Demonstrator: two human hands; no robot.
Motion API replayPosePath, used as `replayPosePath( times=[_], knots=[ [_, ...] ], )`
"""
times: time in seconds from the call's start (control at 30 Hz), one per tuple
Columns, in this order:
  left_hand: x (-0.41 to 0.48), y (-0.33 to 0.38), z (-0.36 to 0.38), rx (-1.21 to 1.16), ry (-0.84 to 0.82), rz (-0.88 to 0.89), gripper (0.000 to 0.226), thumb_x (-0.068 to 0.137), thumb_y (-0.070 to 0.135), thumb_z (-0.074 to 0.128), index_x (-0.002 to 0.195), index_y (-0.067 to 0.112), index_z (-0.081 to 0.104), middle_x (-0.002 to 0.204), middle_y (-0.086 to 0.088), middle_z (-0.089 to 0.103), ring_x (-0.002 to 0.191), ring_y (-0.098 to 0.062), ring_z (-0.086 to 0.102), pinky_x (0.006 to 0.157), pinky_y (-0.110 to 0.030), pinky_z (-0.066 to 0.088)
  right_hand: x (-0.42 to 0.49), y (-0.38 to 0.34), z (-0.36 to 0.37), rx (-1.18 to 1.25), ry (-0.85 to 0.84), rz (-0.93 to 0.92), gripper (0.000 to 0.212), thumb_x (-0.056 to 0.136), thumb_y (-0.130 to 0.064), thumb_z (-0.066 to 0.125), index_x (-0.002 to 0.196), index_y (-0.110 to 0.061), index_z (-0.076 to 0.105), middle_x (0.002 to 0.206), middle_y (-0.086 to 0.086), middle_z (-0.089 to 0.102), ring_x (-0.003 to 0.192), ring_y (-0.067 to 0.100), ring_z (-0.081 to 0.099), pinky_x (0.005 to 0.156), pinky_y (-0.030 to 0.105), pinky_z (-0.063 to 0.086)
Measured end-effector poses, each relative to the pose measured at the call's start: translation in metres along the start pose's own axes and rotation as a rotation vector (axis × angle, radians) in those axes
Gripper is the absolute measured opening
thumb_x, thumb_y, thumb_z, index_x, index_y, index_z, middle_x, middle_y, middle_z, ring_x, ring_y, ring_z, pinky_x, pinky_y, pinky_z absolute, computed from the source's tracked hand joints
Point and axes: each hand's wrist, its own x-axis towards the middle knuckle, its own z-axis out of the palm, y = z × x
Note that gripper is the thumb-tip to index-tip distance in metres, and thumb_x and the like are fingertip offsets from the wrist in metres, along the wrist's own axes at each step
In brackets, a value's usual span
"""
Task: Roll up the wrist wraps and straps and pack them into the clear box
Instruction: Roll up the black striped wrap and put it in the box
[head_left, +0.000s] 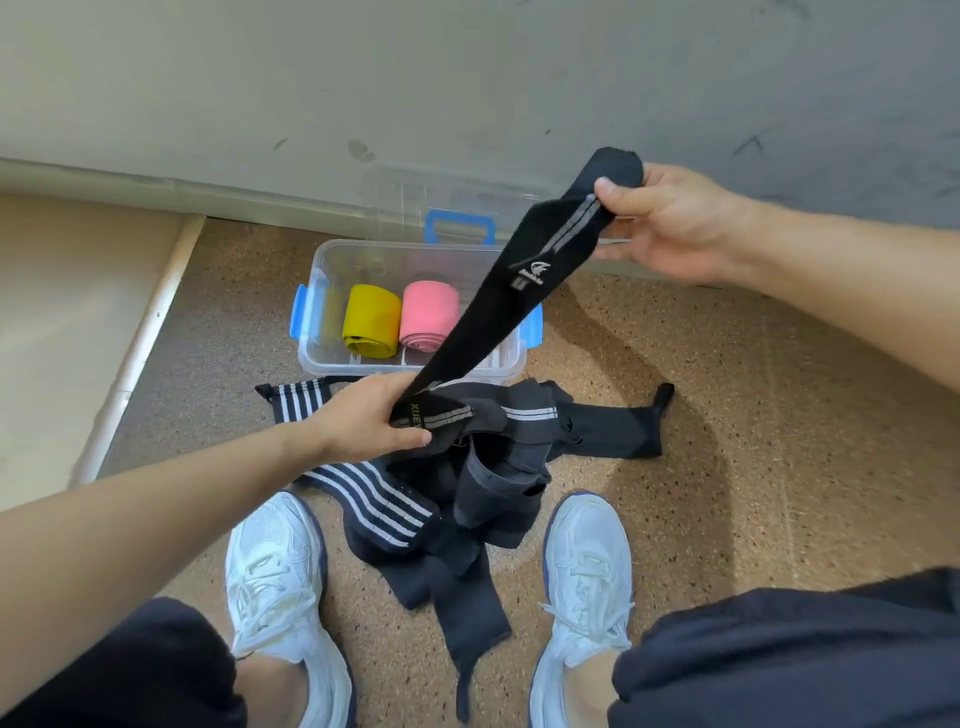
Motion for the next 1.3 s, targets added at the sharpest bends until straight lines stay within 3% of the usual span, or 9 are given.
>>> replayPosePath(
  times=[0.13, 0.23, 0.4, 0.53, 0.77, 0.93, 1.07, 1.2, 1.3],
  knots=[
    [0.004, 0.002, 0.007, 0.064, 0.037, -0.052, 0.072, 0.083, 0.045, 0.078, 0.146, 0.026, 0.049, 0.141, 0.005, 0.062, 0.128, -0.019, 0.058, 0.105, -0.039, 0.047, 0.0, -0.002, -0.011, -0.118, 0.104, 0.057, 0.015, 0.104, -0.014, 0.053, 0.093, -0.021, 0.062, 0.073, -0.008, 0.072, 0.066, 0.006, 0.068, 0.063, 0.022, 0.057],
    [0.006, 0.003, 0.011, 0.051, 0.031, -0.066, 0.07, 0.084, 0.042, 0.079, 0.146, 0.025, 0.05, 0.14, 0.004, 0.063, 0.126, -0.02, 0.059, 0.102, -0.035, 0.048, 0.002, -0.011, -0.037, -0.34, 0.262, -0.004, 0.014, 0.103, -0.012, 0.057, 0.093, -0.021, 0.063, 0.067, -0.01, 0.071, 0.059, 0.001, 0.067, 0.061, 0.021, 0.053],
    [0.008, 0.004, 0.019, 0.066, -0.004, -0.107, 0.076, 0.085, 0.043, 0.077, 0.151, 0.033, 0.04, 0.141, 0.003, 0.062, 0.129, -0.021, 0.058, 0.102, -0.037, 0.048, 0.005, -0.021, -0.083, -0.821, 0.454, -0.092, 0.005, 0.1, -0.016, 0.063, 0.101, -0.013, 0.067, 0.097, 0.014, 0.069, 0.082, 0.023, 0.069, 0.075, 0.036, 0.057],
    [0.011, 0.003, 0.016, 0.067, -0.022, -0.14, 0.07, 0.086, 0.043, 0.077, 0.148, 0.029, 0.047, 0.141, 0.002, 0.063, 0.128, -0.02, 0.059, 0.102, -0.037, 0.049, 0.005, -0.024, -0.099, -1.201, 0.486, -0.109, 0.008, 0.099, -0.021, 0.063, 0.095, -0.014, 0.061, 0.091, 0.016, 0.063, 0.094, 0.038, 0.065, 0.079, 0.04, 0.047],
    [0.017, 0.002, 0.007, 0.131, -0.001, -0.225, 0.066, 0.077, 0.06, 0.079, 0.131, 0.024, 0.067, 0.124, 0.002, 0.071, 0.114, -0.021, 0.064, 0.093, -0.04, 0.055, 0.002, 0.002, -0.059, -0.933, 0.171, 0.035, 0.006, 0.095, -0.023, 0.071, 0.091, -0.018, 0.07, 0.085, 0.0, 0.071, 0.08, 0.019, 0.066, 0.072, 0.026, 0.05],
    [0.025, 0.014, -0.007, -0.093, 0.014, -0.079, 0.023, 0.085, 0.034, 0.082, 0.098, 0.03, 0.063, 0.1, 0.003, 0.068, 0.097, -0.021, 0.063, 0.079, -0.032, 0.047, 0.009, 0.021, -0.03, -0.823, -0.004, 0.065, 0.016, 0.097, -0.023, 0.069, 0.101, -0.009, 0.075, 0.09, 0.003, 0.076, 0.078, 0.013, 0.07, 0.076, 0.023, 0.056],
    [0.024, 0.03, -0.025, -0.014, -0.008, 0.121, 0.016, 0.088, 0.021, 0.077, 0.097, 0.024, 0.065, 0.096, 0.005, 0.068, 0.09, -0.017, 0.061, 0.076, -0.028, 0.043, 0.004, 0.033, 0.005, -0.864, -0.188, 0.079, 0.016, 0.097, -0.028, 0.069, 0.095, -0.014, 0.076, 0.078, -0.007, 0.077, 0.071, 0.004, 0.069, 0.071, 0.018, 0.054],
    [0.022, 0.044, -0.04, 0.052, -0.027, 0.249, 0.014, 0.09, 0.016, 0.073, 0.104, 0.017, 0.068, 0.109, 0.006, 0.074, 0.1, -0.015, 0.067, 0.086, -0.032, 0.051, 0.001, 0.049, 0.033, -0.749, -0.288, 0.092, 0.014, 0.097, -0.023, 0.069, 0.103, -0.012, 0.076, 0.096, 0.007, 0.08, 0.088, 0.023, 0.077, 0.081, 0.034, 0.063],
    [0.017, 0.05, -0.048, 0.061, 0.0, 0.314, 0.014, 0.09, 0.017, 0.074, 0.101, 0.021, 0.068, 0.101, 0.014, 0.072, 0.093, -0.01, 0.066, 0.08, -0.032, 0.052, 0.002, 0.068, 0.045, -0.696, -0.279, 0.099, 0.018, 0.097, -0.02, 0.069, 0.108, -0.006, 0.075, 0.097, 0.009, 0.079, 0.083, 0.017, 0.075, 0.084, 0.036, 0.062]
  ],
)
